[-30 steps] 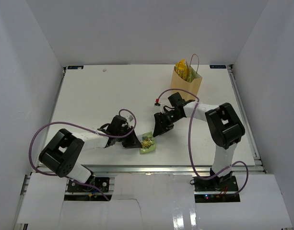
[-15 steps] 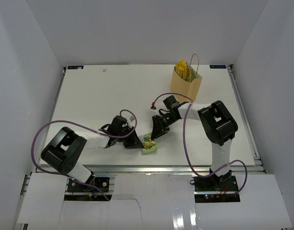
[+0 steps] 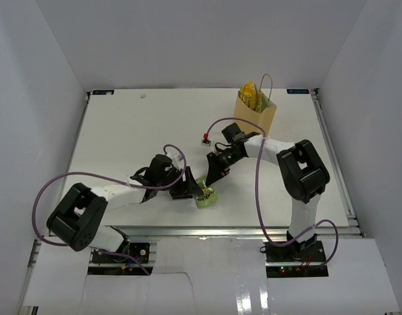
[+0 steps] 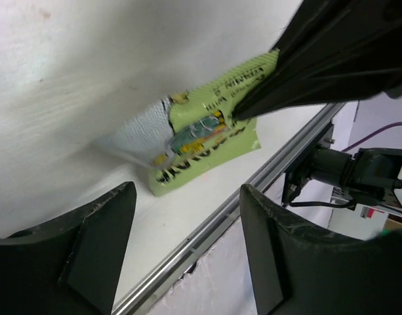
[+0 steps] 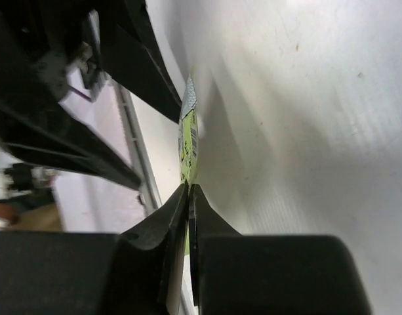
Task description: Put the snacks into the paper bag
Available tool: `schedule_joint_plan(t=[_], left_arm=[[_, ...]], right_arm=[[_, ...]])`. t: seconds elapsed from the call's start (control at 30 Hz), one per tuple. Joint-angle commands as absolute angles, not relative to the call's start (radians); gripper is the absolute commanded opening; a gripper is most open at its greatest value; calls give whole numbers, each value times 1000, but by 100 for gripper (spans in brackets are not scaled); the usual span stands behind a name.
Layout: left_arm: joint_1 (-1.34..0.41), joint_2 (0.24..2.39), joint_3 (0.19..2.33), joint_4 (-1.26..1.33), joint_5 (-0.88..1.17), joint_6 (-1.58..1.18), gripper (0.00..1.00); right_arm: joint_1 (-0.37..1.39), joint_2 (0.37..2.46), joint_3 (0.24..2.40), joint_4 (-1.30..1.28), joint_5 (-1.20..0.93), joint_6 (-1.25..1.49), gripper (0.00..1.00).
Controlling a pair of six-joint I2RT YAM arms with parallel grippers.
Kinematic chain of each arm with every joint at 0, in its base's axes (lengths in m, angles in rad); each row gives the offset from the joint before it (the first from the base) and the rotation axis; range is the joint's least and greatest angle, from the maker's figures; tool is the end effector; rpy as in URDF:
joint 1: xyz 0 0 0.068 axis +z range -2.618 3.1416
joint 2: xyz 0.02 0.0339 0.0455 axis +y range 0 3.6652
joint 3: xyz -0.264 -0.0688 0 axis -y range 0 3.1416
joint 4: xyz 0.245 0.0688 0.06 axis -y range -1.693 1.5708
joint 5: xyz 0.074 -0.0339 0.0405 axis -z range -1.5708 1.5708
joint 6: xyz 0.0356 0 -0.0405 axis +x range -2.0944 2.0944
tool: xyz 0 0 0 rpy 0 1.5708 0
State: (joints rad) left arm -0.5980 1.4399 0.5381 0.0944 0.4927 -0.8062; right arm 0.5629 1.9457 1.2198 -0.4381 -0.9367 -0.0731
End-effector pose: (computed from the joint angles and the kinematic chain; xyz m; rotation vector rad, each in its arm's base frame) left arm 0.2033 -0.1588 0.1441 -0.0092 2.6288 -1.1801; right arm 0.3038 0.2256 0.1541 -1.0843 2.4152 1.4240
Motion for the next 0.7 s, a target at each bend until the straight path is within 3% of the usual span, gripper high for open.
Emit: schedule_joint_plan(t=[0.0, 0.13, 0.37, 0.53, 0.67], left_arm=[[-595, 1287, 586, 45, 440, -709, 76], [-594, 1067, 594, -37, 350, -640, 80], [-592, 807, 594, -196, 180, -618, 81], [-592, 732, 583, -221, 133, -634, 83], [-592, 721, 580, -225, 127, -634, 83]], right_arm=[[563, 1821, 1310, -577, -837, -310, 8], [511, 1711, 1327, -606, -756, -446, 8], [413, 1533, 1573, -655, -717, -551, 8], [316, 1502, 1845, -634, -598, -565, 8], [243, 1494, 1914, -525, -487, -558, 8]])
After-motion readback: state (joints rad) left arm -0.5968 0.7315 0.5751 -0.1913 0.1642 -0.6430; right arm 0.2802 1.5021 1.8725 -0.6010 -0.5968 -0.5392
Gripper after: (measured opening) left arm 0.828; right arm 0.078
